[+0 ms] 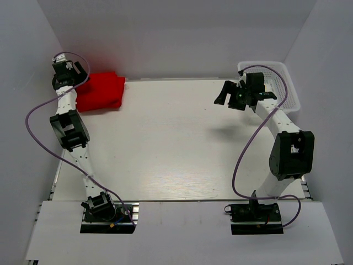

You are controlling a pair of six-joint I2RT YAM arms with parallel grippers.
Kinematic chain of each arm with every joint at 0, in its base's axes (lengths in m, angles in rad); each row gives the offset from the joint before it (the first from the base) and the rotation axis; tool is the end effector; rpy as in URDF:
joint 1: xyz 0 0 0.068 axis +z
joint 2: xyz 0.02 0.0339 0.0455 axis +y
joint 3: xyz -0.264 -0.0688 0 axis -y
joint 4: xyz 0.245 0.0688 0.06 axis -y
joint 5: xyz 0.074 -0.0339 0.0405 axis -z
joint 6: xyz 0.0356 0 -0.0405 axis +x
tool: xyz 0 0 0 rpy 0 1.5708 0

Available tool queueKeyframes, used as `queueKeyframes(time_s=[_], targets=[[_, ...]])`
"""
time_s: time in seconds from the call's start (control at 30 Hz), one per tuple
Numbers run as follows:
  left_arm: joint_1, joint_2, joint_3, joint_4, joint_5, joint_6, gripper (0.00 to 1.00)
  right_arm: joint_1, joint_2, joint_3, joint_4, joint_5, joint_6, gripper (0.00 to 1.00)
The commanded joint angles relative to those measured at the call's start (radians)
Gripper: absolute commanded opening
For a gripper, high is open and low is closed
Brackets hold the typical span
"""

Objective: Fold and stack the t-shirts
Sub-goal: Put the neatly folded tshirt into the corner of the board with the left arm

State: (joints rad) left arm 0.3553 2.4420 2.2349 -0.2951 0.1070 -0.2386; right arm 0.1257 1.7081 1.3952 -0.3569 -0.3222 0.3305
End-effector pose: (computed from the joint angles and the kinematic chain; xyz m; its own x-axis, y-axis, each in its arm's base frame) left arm 0.5357 0.1947 0.2392 -0.3775 -0.3907 -0.8395 -0.3575 0.8978 -0.2571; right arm 0.3877 0.0604 0.2898 -0.7011 0.2217 -0.6777 -0.1456 0.8859 0.4404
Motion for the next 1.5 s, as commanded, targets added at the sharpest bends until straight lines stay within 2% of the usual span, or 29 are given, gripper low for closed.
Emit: queueKeyframes(time_s=[0.0,0.2,0.37,0.5,0.7,0.73,0.93,1.17,1.33,1.4,1.43,1.47], targets=[[-0.001,-0.063,0.026,-0.004,-0.033,-0.033,1.00,0.005,-0.010,0.038,-0.008,-0.006,-0.019,0.90],[-0.001,-0.115,0.035,-0.045,-0.024,-0.033,1.00,0.005,-0.039,0.008,0.007,-0.008,-0.030,0.90],[-0.001,-0.230,-0.093,-0.122,-0.065,-0.033,1.00,0.003,-0.051,-0.036,0.035,-0.043,-0.041,0.90],[0.020,-0.250,-0.150,-0.171,-0.064,-0.070,1.00,0.005,-0.041,-0.053,0.030,-0.063,-0.053,0.90],[0.051,-0.131,-0.032,-0.222,0.022,-0.080,1.00,-0.001,-0.019,-0.041,0.010,-0.067,-0.068,0.90],[0.051,-0.112,-0.020,-0.245,0.022,-0.124,1.00,-0.001,-0.019,-0.036,0.000,-0.071,-0.071,0.90],[0.071,-0.107,-0.109,-0.164,-0.012,-0.159,1.00,-0.003,0.005,-0.007,-0.031,-0.055,-0.082,0.90],[0.071,-0.006,-0.018,-0.193,0.017,-0.159,1.00,-0.003,0.053,0.037,-0.053,-0.069,-0.084,0.90],[0.071,-0.006,-0.057,-0.145,-0.001,-0.168,1.00,-0.003,0.055,0.044,-0.065,-0.061,-0.084,0.90],[0.071,-0.006,-0.057,-0.136,0.019,-0.168,0.92,-0.005,0.053,0.048,-0.068,-0.058,-0.079,0.90],[0.071,-0.006,-0.066,-0.119,0.042,-0.168,0.73,-0.003,0.058,0.047,-0.068,-0.060,-0.077,0.90],[0.071,-0.006,-0.066,-0.108,0.042,-0.168,0.61,0.000,0.062,0.050,-0.068,-0.060,-0.074,0.90]])
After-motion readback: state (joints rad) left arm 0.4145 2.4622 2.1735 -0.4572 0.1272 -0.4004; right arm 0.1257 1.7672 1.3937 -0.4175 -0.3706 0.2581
